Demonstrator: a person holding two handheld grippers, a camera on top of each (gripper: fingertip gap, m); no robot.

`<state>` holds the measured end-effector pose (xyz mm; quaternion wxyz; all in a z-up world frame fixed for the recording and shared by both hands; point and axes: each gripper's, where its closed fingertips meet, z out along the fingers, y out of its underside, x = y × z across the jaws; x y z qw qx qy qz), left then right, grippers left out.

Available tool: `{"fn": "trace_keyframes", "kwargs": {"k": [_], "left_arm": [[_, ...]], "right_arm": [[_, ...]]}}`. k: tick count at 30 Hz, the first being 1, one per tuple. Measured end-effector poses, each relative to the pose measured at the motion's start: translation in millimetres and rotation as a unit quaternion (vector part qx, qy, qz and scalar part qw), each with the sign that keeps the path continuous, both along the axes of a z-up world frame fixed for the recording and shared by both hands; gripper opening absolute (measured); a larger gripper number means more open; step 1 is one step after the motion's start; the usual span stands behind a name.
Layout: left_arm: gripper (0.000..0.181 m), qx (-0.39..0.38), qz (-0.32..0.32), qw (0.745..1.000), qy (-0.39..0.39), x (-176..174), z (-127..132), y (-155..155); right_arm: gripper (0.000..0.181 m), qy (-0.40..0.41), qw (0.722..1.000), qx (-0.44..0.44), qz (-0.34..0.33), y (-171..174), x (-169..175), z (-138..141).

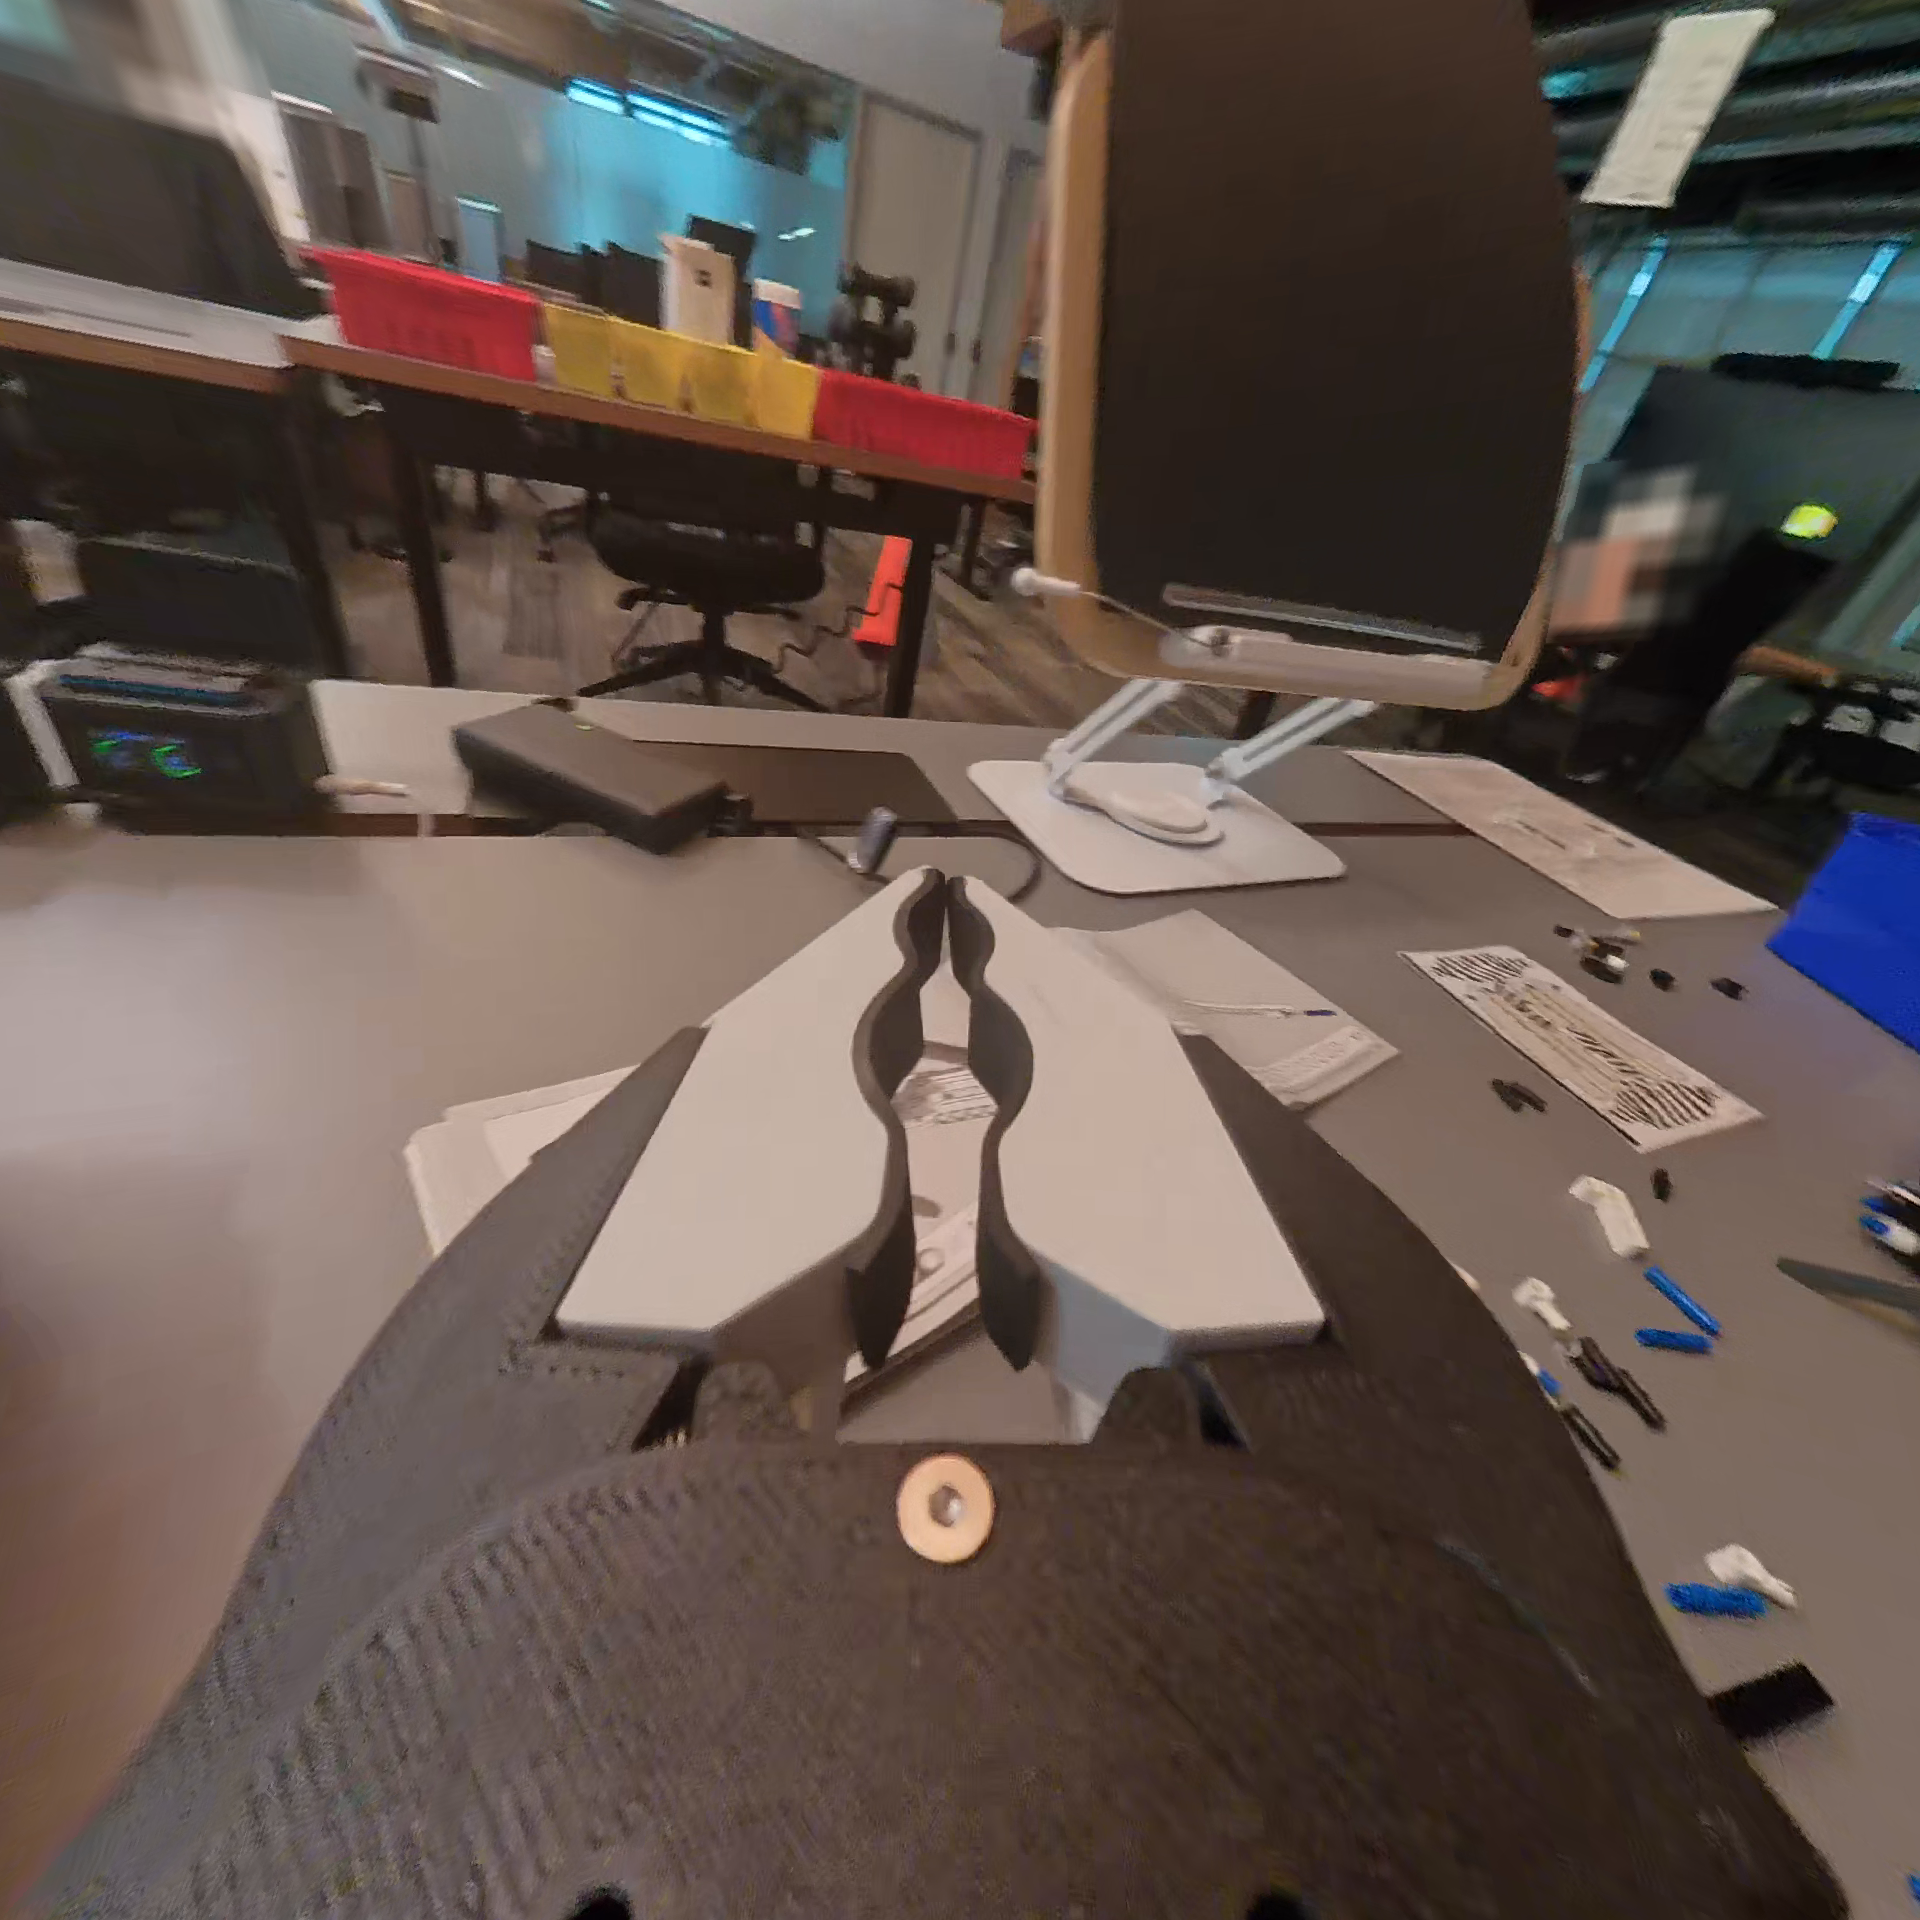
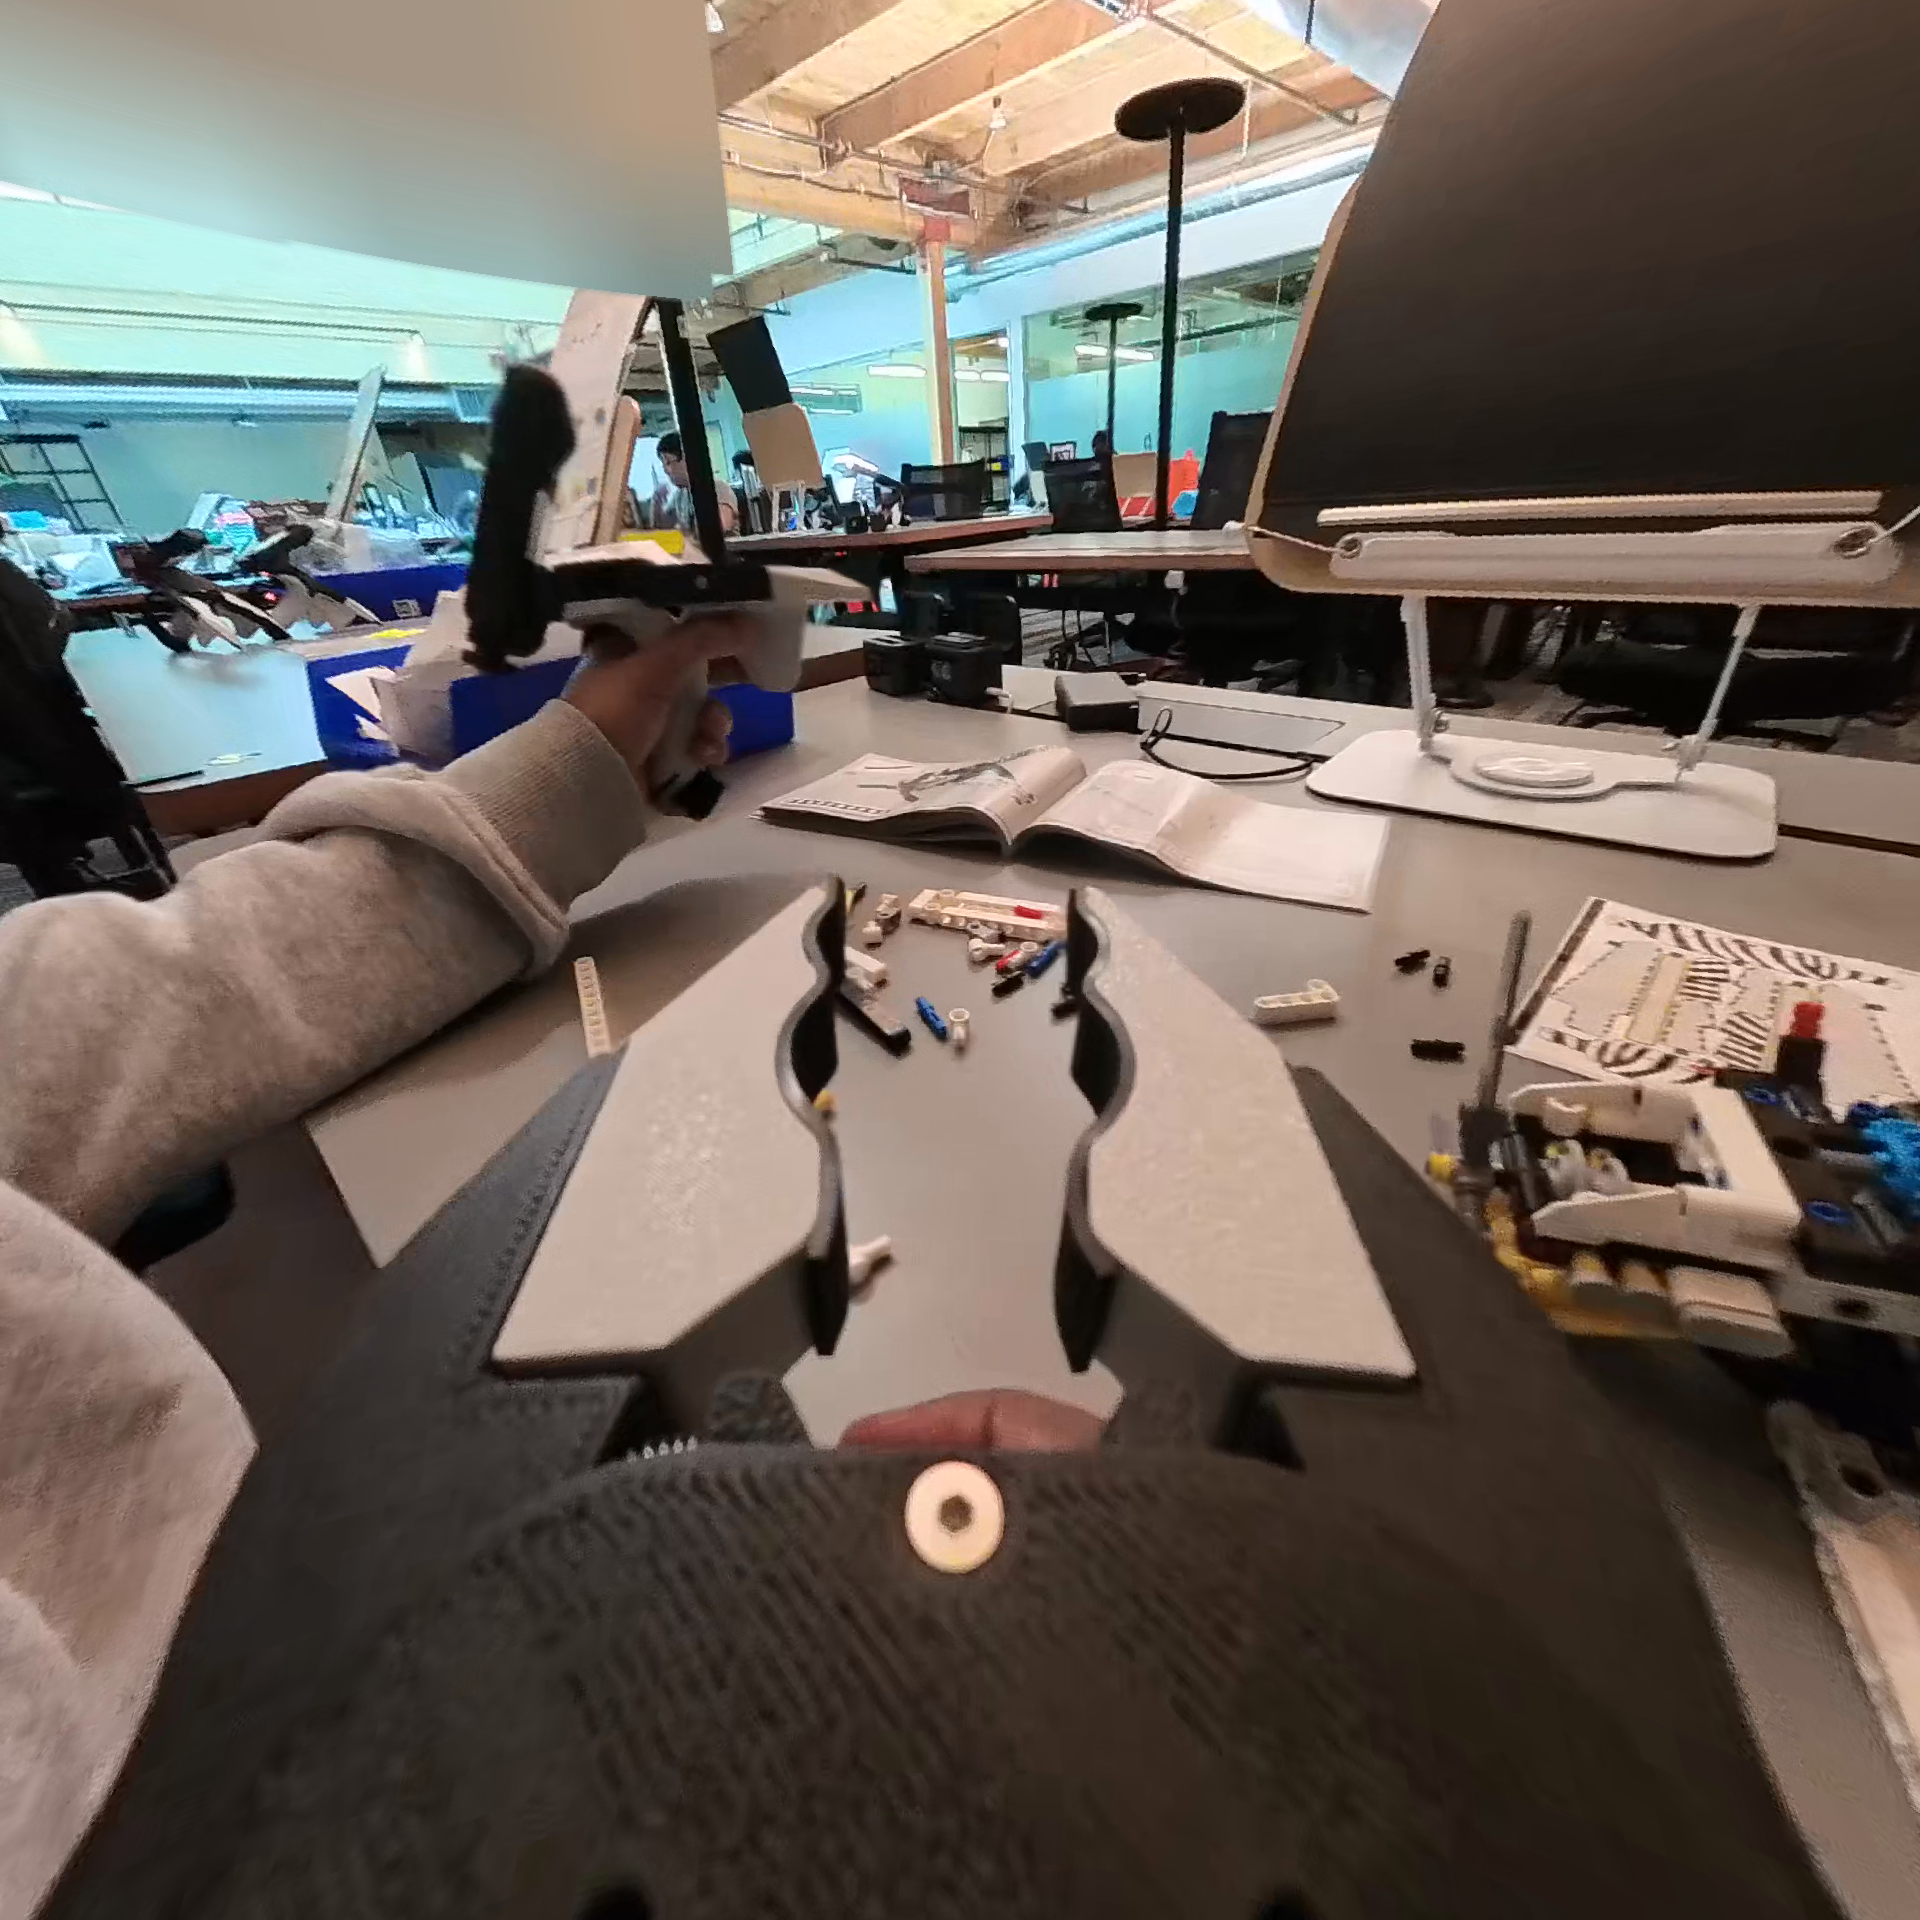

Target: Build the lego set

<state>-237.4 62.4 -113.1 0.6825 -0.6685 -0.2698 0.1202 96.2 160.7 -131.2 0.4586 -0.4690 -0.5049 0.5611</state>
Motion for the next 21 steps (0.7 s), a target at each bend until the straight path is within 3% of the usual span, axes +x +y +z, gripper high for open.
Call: {"fn": "trace_keyframes", "kwargs": {"k": [7, 10, 15, 19, 21], "left_arm": [[0.012, 0.000, -0.008, 0.996, -0.087, -7.0, -20.8, 2.3], [0.006, -0.014, -0.012, 0.993, -0.118, -0.1, -27.6, 6.4], [0.005, -0.032, -0.008, 0.996, -0.086, 3.7, -23.4, 10.5], [0.006, 0.013, 0.044, 0.998, -0.037, -6.5, 1.5, -11.3], [0.000, 0.021, 0.106, 0.994, -0.019, -19.6, 7.5, -31.7]], "right_arm": [[0.056, -0.004, 0.998, -0.046, 0.035, 8.2, -52.0, 1.6], [0.064, -0.048, 0.997, -0.031, 0.059, 2.4, -77.2, -9.1], [0.064, -0.074, 0.993, 0.031, 0.082, -7.5, -84.8, -20.1], [0.063, -0.036, 0.995, 0.056, 0.079, -10.2, -77.0, -12.1], [0.058, -0.007, 0.996, 0.059, 0.071, -9.0, -71.4, -5.2]]}}
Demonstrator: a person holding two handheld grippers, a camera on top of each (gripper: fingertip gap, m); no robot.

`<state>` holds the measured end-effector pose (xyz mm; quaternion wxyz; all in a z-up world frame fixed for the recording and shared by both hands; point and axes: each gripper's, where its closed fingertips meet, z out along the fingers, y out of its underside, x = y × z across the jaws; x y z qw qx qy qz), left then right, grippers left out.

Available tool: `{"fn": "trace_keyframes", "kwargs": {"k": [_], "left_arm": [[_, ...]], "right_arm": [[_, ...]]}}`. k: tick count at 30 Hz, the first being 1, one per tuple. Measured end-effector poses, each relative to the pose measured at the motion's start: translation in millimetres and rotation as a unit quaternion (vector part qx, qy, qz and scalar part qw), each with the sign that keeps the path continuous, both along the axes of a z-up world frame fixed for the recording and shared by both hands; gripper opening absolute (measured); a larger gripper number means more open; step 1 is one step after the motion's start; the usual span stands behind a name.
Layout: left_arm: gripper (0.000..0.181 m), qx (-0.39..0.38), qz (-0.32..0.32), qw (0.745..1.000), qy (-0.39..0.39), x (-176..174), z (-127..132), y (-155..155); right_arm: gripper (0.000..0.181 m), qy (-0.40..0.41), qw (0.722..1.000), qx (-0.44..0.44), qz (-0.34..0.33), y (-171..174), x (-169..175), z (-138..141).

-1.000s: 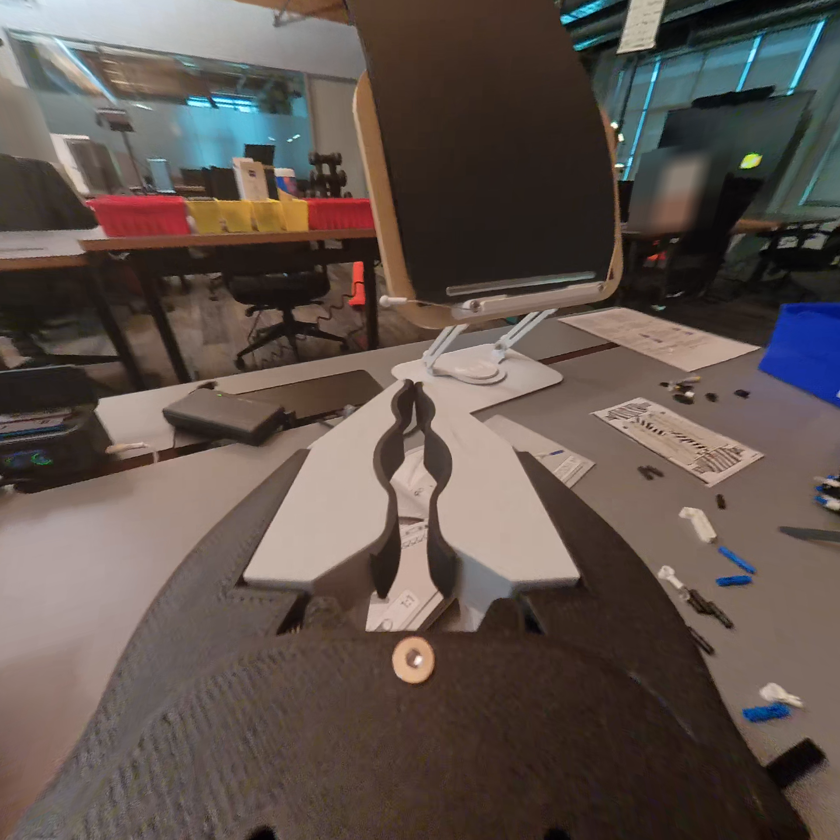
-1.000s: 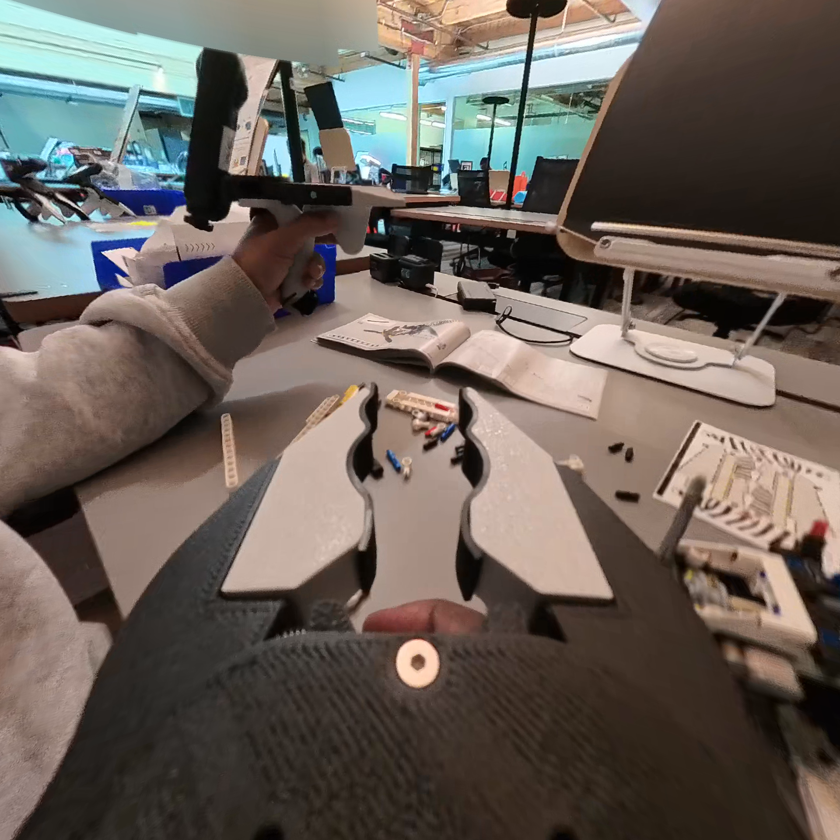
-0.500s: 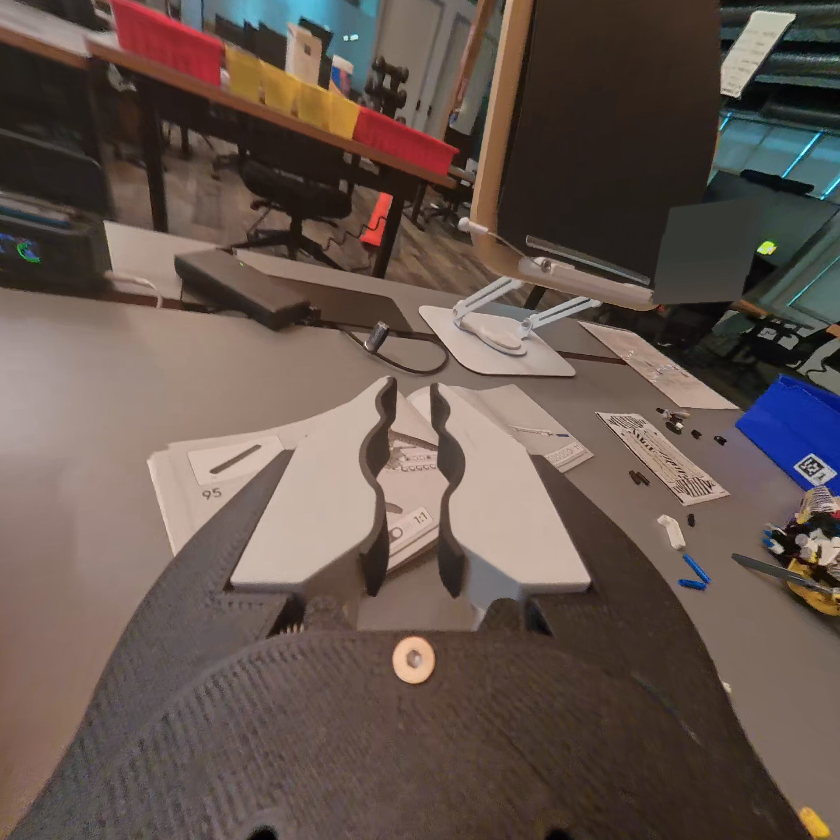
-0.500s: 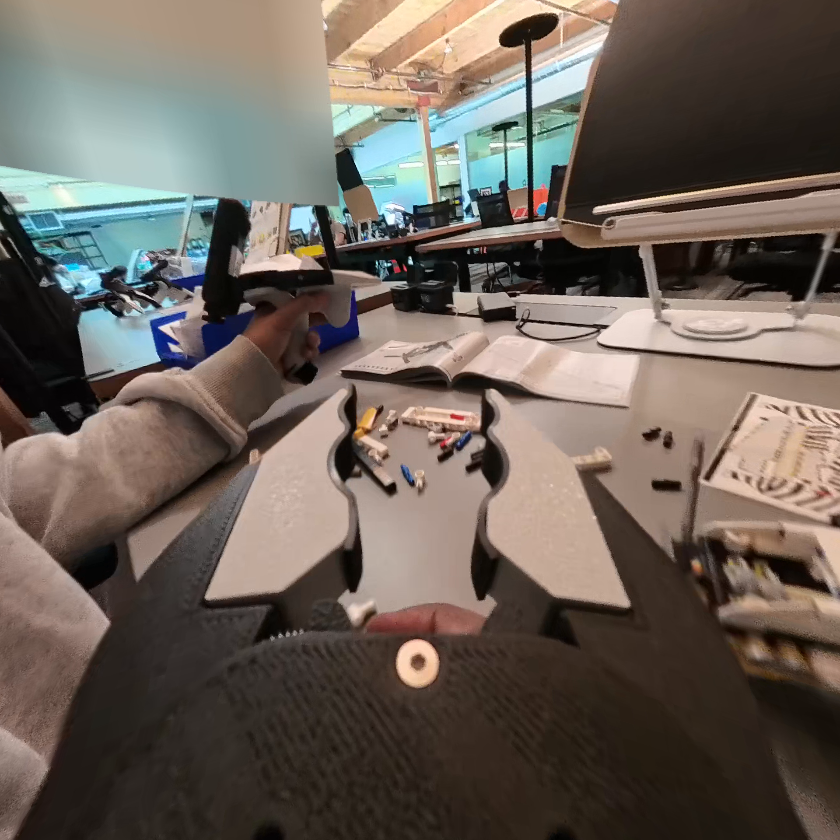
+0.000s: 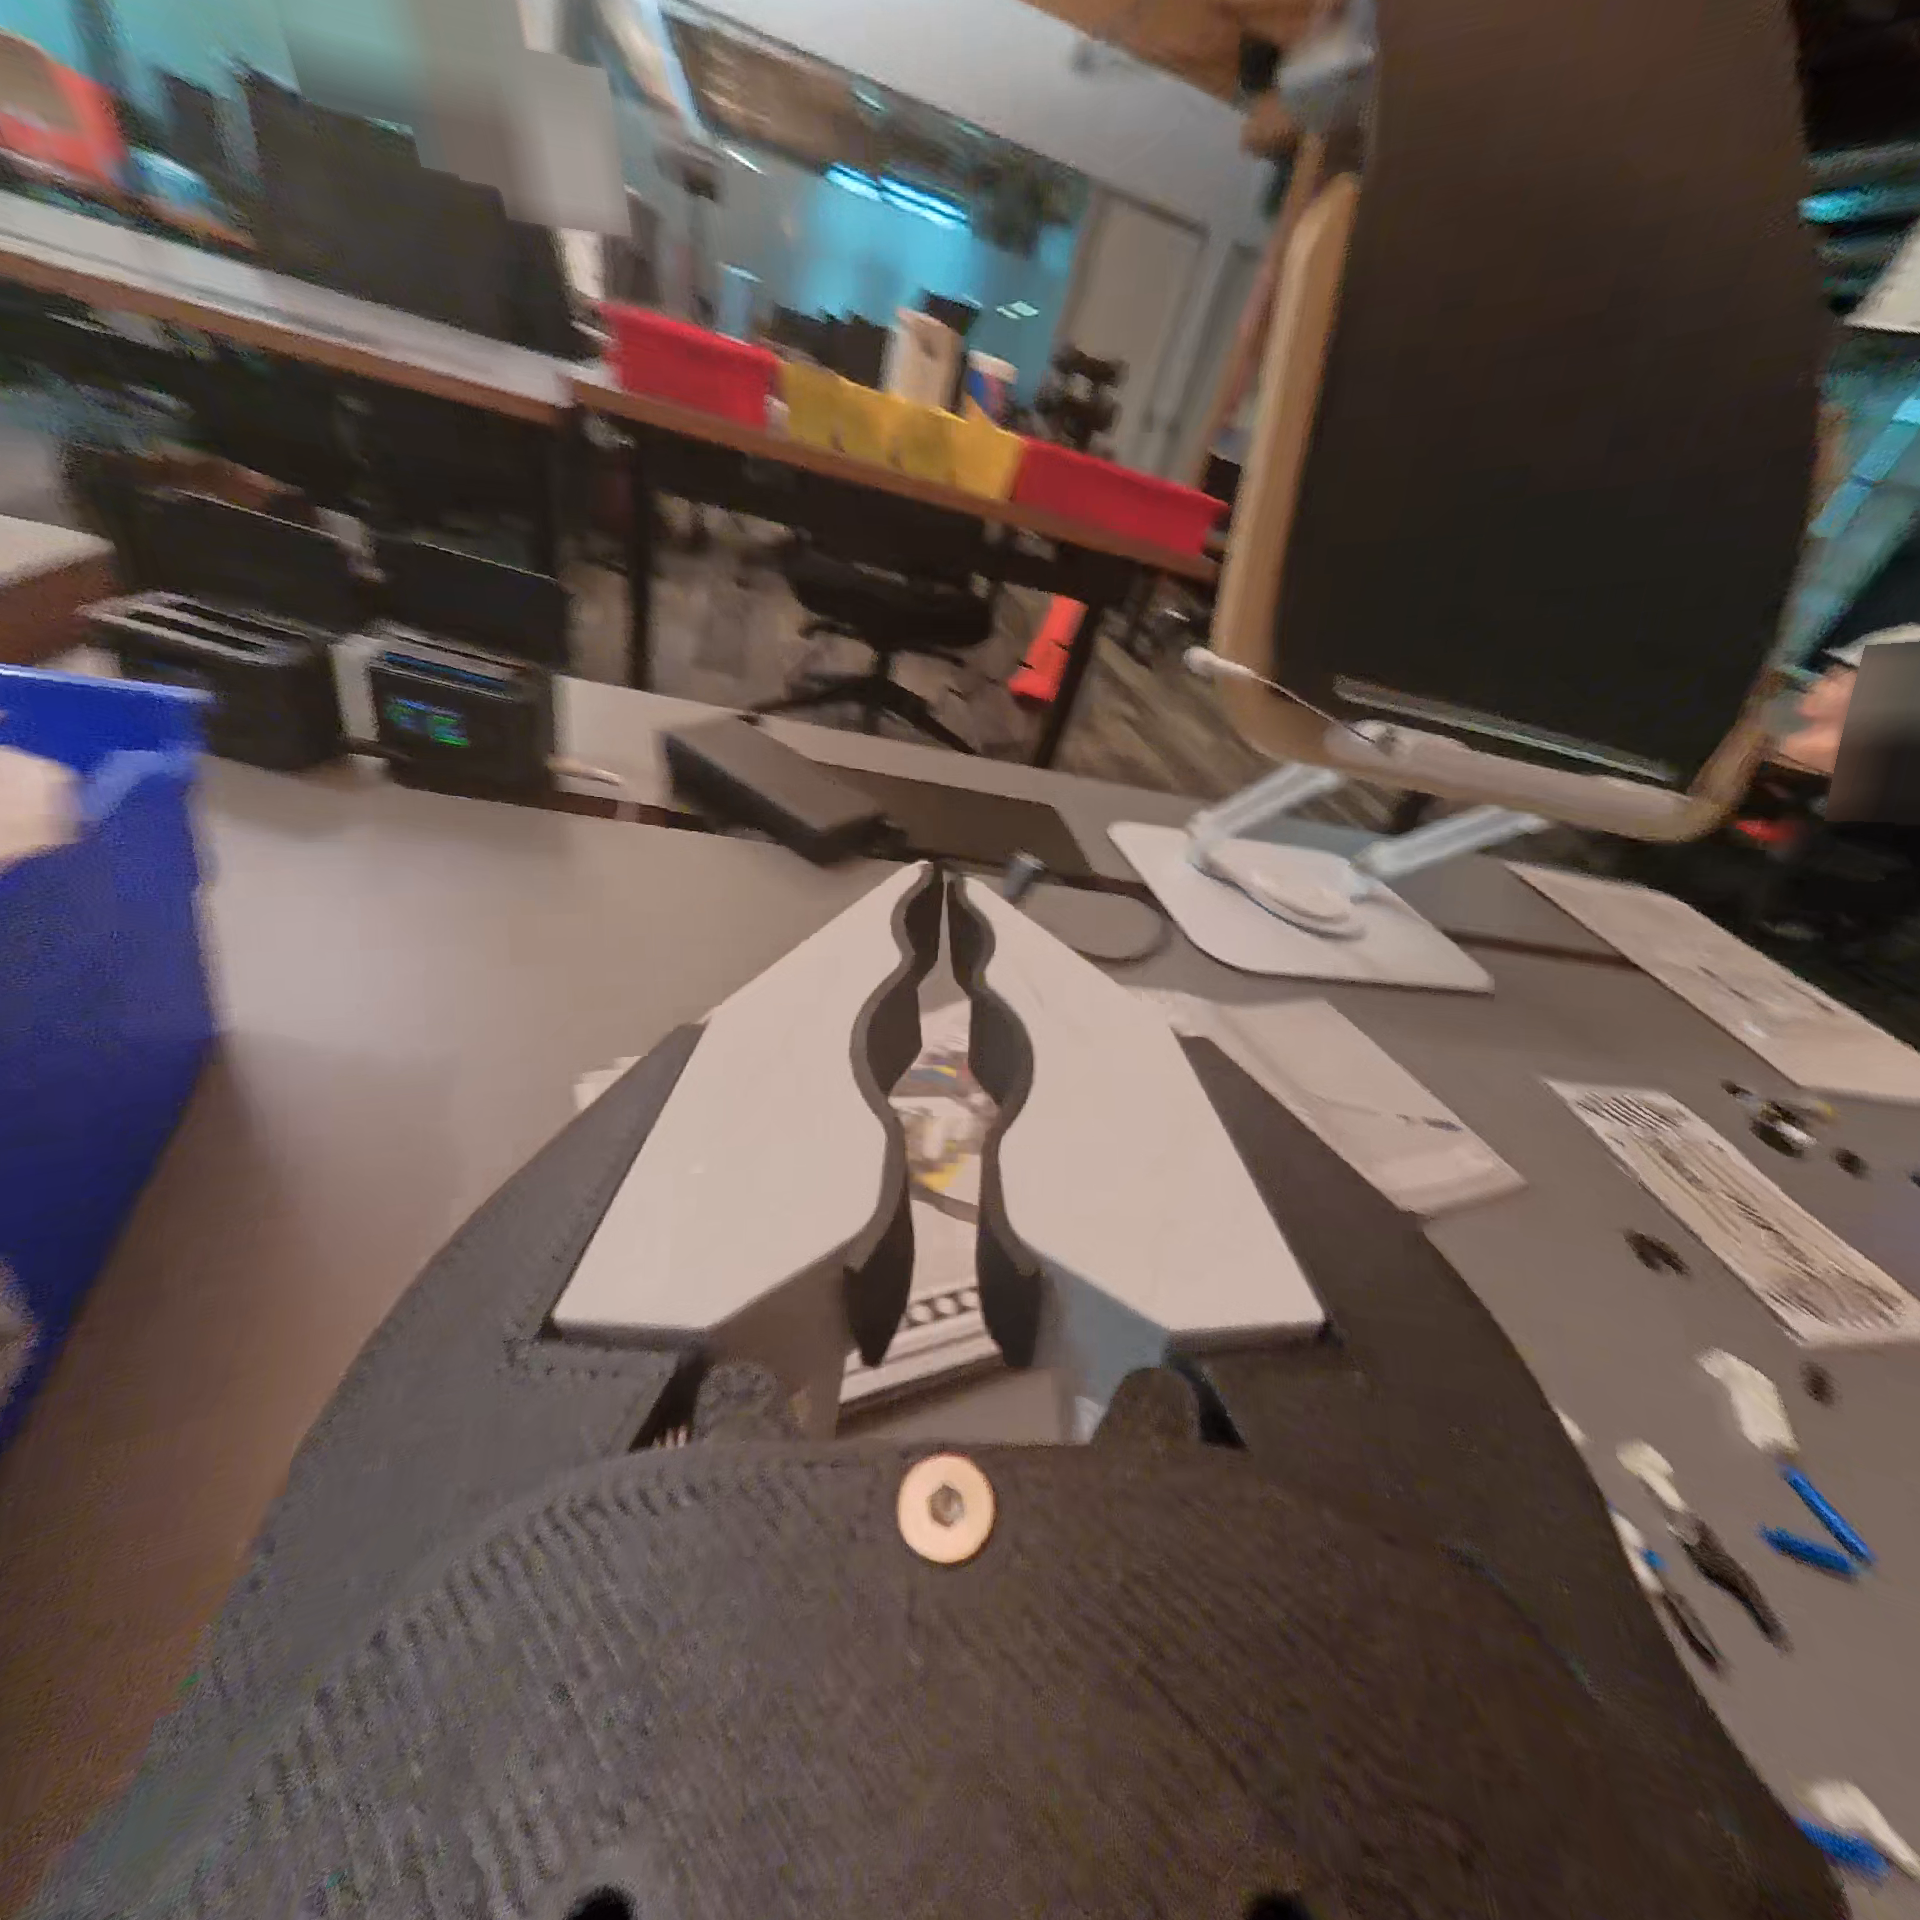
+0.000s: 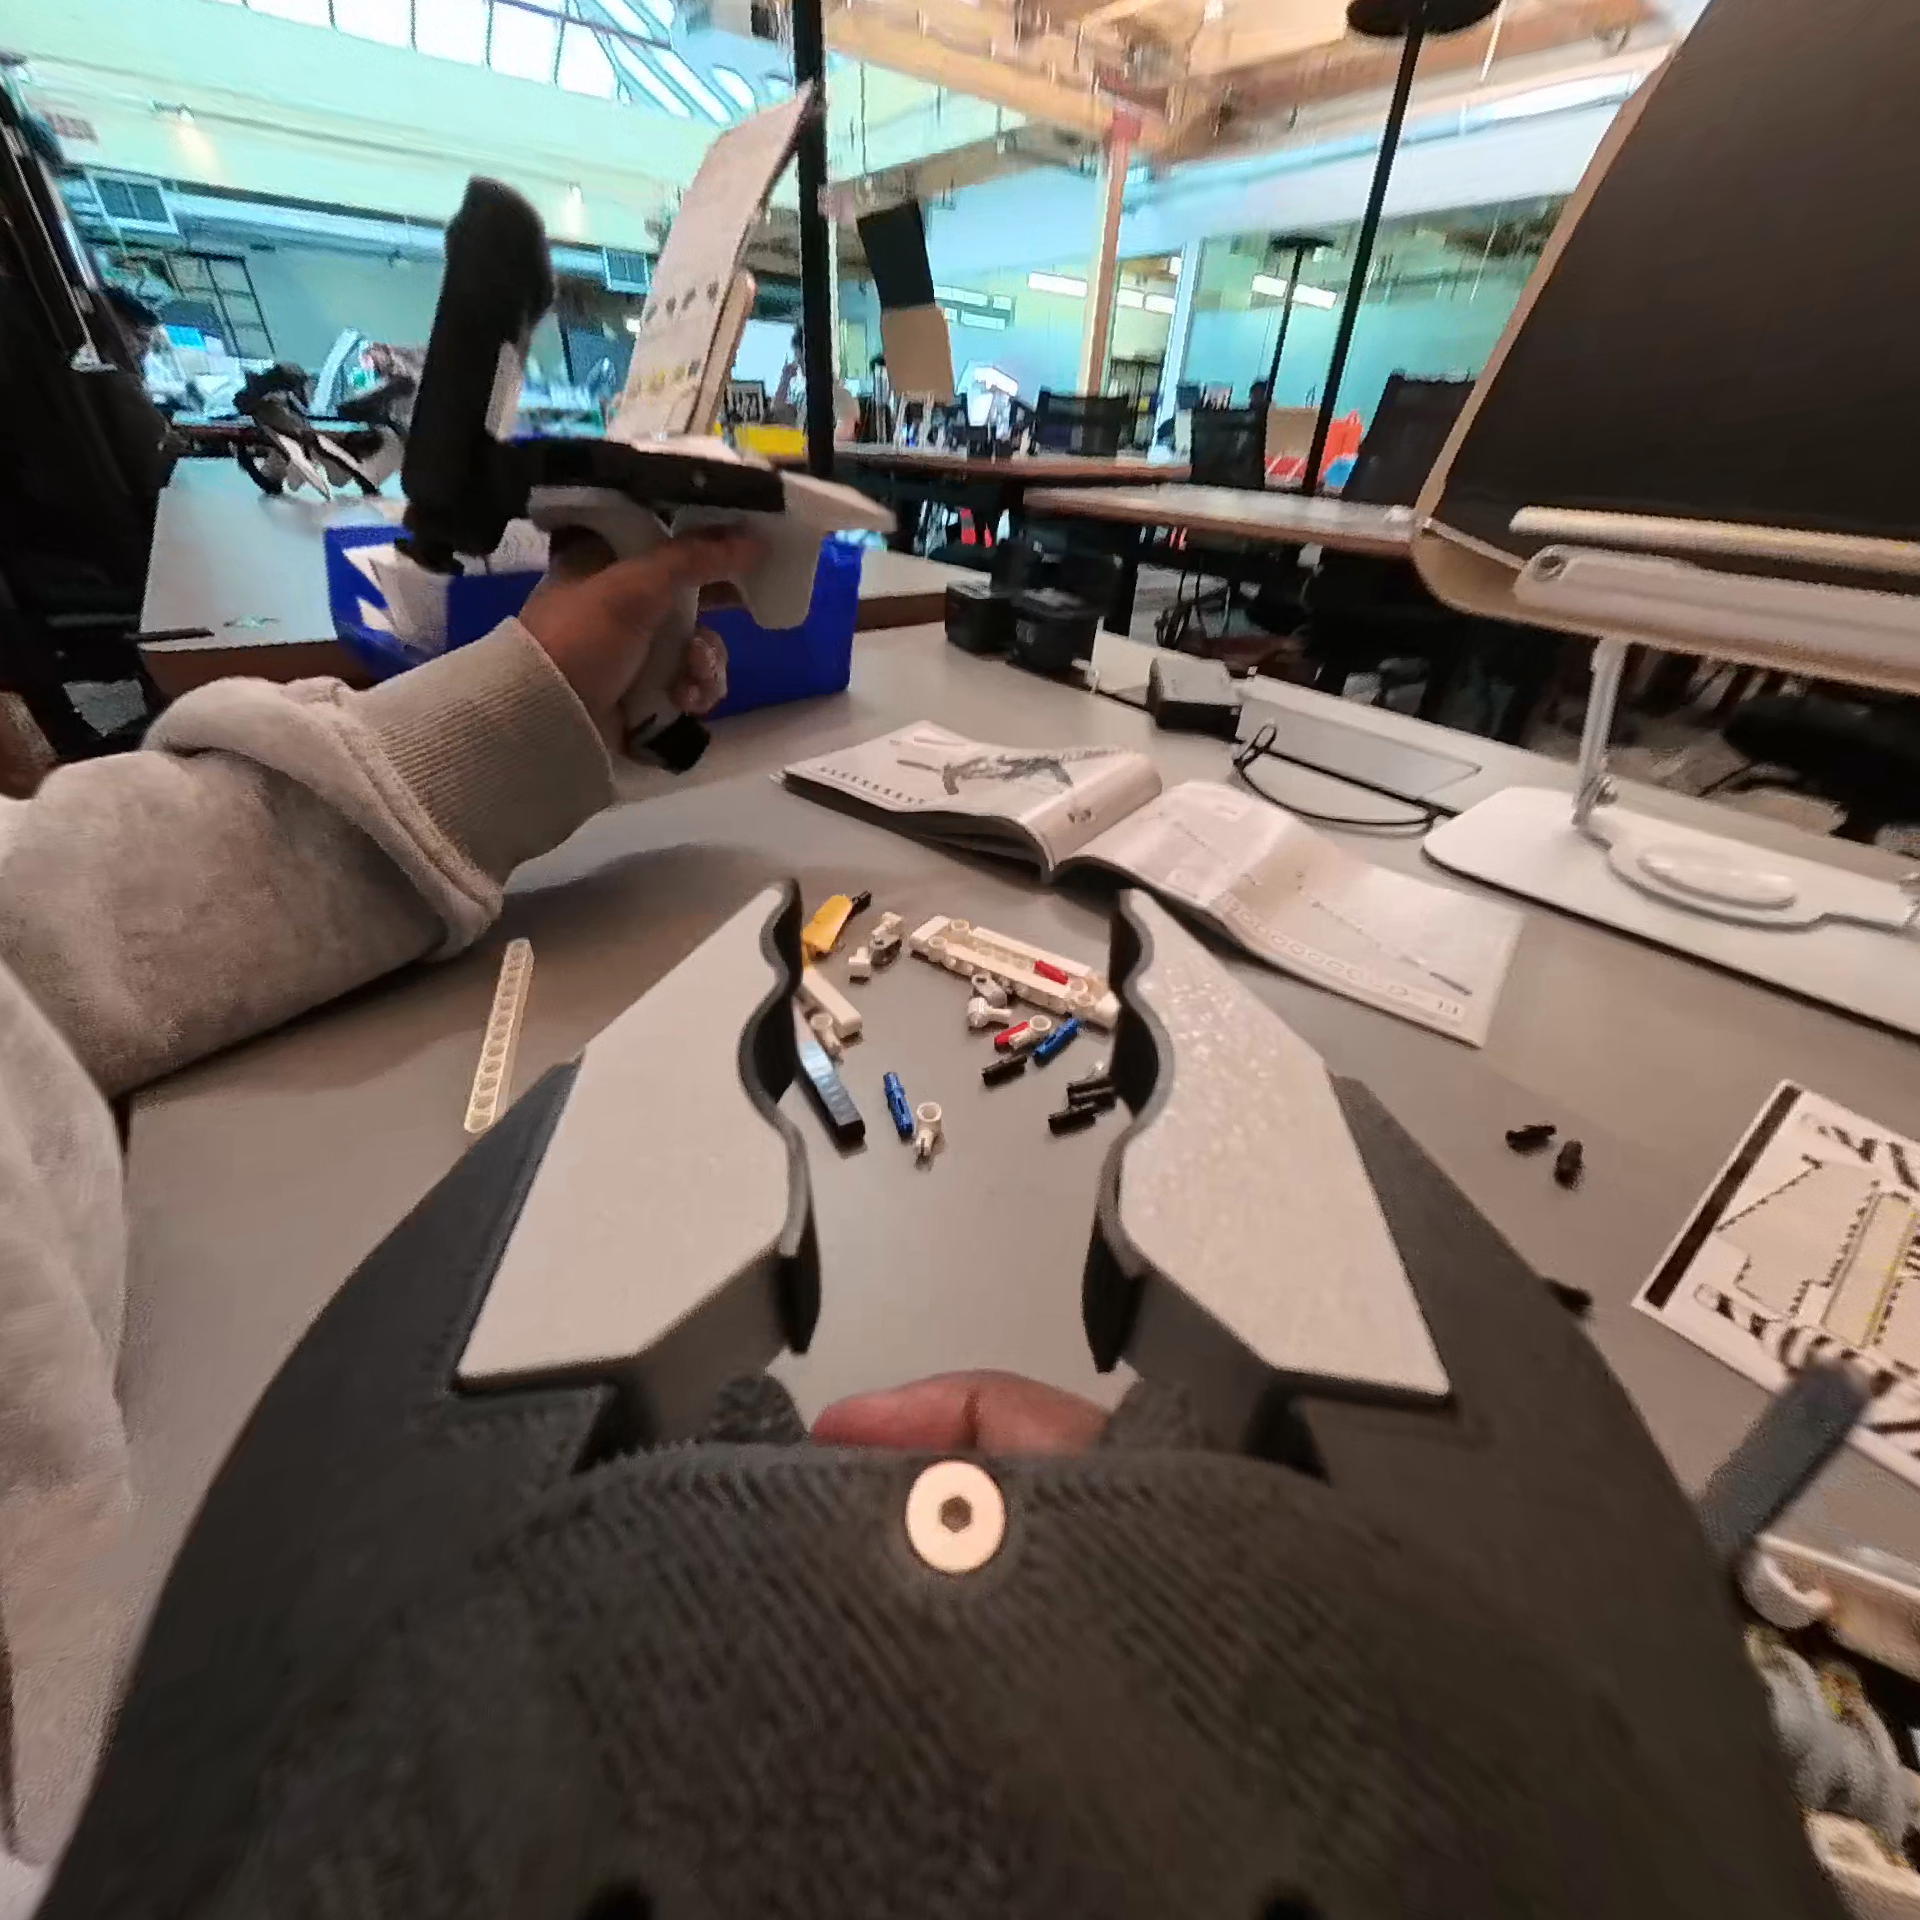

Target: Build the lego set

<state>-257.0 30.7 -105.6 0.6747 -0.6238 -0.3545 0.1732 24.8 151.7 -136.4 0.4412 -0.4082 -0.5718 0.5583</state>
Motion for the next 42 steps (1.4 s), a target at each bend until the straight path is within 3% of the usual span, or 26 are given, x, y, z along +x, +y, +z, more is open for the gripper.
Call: {"fn": "trace_keyframes", "kwargs": {"k": [3, 8, 10, 12, 15, 21, 30, 42], "left_arm": [[0.000, -0.013, 0.069, 0.997, 0.013, -14.6, 0.3, -23.1], [0.000, -0.031, 0.044, 0.999, 0.004, -11.5, -8.4, -10.9], [0.000, -0.069, 0.033, 0.997, -0.003, -10.4, -20.1, -0.9], [0.016, -0.134, 0.042, 0.990, -0.015, -13.0, -40.4, 4.5], [0.016, -0.192, 0.059, 0.979, -0.021, -14.4, -57.3, 7.5], [0.028, -0.161, 0.016, 0.986, -0.034, -0.1, -60.3, 15.9], [0.028, -0.107, -0.067, 0.991, -0.049, 17.4, -56.7, 34.4], [0.028, -0.147, -0.121, 0.981, -0.037, 38.4, -66.2, 58.7]], "right_arm": [[0.054, 0.050, 0.999, 0.010, -0.009, 0.2, 9.6, 10.3], [0.052, 0.057, 0.997, 0.038, -0.046, 2.2, 7.9, 9.6], [0.054, 0.054, 0.996, 0.038, -0.066, 6.8, 6.4, 9.3], [0.057, 0.056, 0.994, 0.041, -0.081, 10.1, 7.8, 9.6], [0.049, 0.064, 0.993, 0.045, -0.088, 10.6, 9.3, 11.1], [0.051, 0.031, 0.996, 0.047, -0.071, 5.6, -0.4, 3.3], [0.049, 0.090, 0.992, 0.026, -0.079, 10.3, 17.0, 17.7], [0.047, 0.101, 0.992, -0.030, -0.072, 18.7, 22.7, 24.0]]}}
